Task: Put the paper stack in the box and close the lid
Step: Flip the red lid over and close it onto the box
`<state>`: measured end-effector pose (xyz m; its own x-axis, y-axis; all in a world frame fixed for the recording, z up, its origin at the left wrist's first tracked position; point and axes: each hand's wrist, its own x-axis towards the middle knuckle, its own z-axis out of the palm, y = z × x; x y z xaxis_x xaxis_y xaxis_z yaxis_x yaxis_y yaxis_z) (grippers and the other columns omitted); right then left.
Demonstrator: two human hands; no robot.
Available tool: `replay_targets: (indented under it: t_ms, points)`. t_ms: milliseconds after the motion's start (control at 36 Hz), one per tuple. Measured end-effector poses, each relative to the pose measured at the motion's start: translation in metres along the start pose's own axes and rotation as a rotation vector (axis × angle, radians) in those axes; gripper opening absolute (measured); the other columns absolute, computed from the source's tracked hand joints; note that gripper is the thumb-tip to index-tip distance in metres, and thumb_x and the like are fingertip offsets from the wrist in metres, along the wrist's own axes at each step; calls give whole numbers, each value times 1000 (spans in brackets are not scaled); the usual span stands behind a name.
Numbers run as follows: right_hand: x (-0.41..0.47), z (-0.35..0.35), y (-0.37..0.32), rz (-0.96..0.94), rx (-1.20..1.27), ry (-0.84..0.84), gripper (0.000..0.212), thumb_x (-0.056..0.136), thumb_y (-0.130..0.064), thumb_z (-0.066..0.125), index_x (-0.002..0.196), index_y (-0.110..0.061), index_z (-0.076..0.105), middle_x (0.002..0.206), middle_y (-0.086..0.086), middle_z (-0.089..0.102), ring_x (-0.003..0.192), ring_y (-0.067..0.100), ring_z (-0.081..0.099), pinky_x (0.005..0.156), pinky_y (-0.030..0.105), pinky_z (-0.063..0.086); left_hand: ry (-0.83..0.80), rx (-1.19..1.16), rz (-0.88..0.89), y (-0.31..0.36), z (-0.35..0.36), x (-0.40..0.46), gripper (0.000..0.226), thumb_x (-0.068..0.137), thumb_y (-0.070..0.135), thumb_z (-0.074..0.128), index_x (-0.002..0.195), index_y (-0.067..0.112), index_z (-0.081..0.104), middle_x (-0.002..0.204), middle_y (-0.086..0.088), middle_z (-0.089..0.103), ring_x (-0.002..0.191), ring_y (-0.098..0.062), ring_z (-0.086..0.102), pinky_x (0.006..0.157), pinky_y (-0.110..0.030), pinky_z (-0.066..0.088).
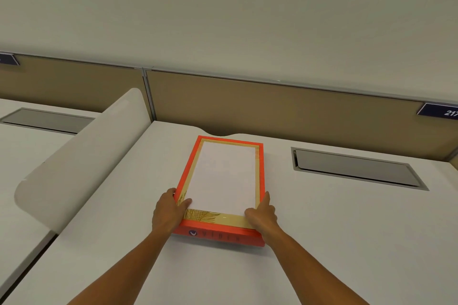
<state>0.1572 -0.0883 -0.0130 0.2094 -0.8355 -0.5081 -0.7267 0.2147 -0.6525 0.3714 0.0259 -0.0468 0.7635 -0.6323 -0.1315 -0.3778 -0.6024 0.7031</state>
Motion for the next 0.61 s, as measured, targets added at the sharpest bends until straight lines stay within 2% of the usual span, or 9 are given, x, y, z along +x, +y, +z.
replay_targets:
  t_ms: [111,389,500,556,611]
  points:
    - [3,2,1,-31,-77,1,85,94,-24,52,158,-31,-3,142,12,36,125,32,44,98,43,48,-23,41,27,-5,0,4,60,90,41,64,138,10,48,125,-10,62,110,-30,63,94,-44,52]
    - [14,6,16,-99,-201,-49,88,96,-28,52,159,-27,-9,145,13,33,130,35,41,104,42,45,-26,78,36,-18,12,8,60,89,42,64,138,10,49,123,-10,62,109,-29,63,92,-42,52]
    - [21,9,18,-97,-247,-56,90,93,-30,52,159,-25,-9,146,12,31,132,35,37,102,41,43,-53,106,32,-24,13,19,66,87,46,65,140,11,46,125,-9,61,111,-29,62,93,-44,52]
    - [24,11,14,-87,-295,-29,90,89,-31,54,159,-21,-3,149,12,29,135,34,33,103,42,43,-78,148,38,-26,15,25,69,87,47,64,143,12,42,130,-10,56,115,-29,59,95,-44,50]
    - [26,13,8,-103,-380,33,89,86,-35,57,157,-14,7,157,13,21,141,35,28,108,43,40,-103,177,43,-24,17,31,76,88,45,63,148,12,31,145,-12,44,126,-31,52,101,-47,47]
